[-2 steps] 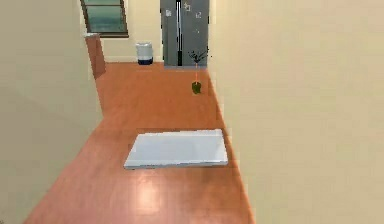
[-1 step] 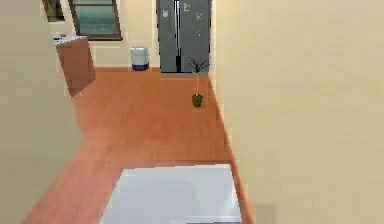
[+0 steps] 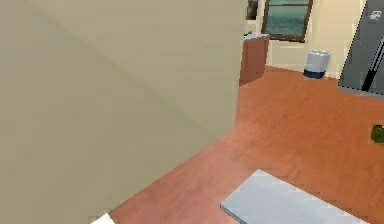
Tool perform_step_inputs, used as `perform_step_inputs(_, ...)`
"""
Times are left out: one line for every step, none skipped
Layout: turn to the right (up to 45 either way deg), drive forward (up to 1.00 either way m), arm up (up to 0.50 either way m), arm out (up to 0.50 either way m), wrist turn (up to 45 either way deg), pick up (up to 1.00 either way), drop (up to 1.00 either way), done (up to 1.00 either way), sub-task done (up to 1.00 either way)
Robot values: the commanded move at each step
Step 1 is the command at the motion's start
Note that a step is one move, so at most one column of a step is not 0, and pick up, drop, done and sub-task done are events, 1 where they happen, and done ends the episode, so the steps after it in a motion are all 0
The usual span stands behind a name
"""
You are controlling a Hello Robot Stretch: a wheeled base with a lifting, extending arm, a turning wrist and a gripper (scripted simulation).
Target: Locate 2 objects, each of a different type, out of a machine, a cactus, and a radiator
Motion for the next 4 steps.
perform_step_inputs(-6.0,0.00,0.00,0.00,0.0,0.00,0.00,0.00,0.00)
perform_step_inputs(0.0,0.25,0.00,0.00,0.0,0.00,0.00,0.00,0.00)
perform_step_inputs(45.0,0.00,0.00,0.00,0.0,0.00,0.00,0.00,0.00)
perform_step_inputs(33.0,0.00,0.00,0.00,0.0,0.00,0.00,0.00,0.00)
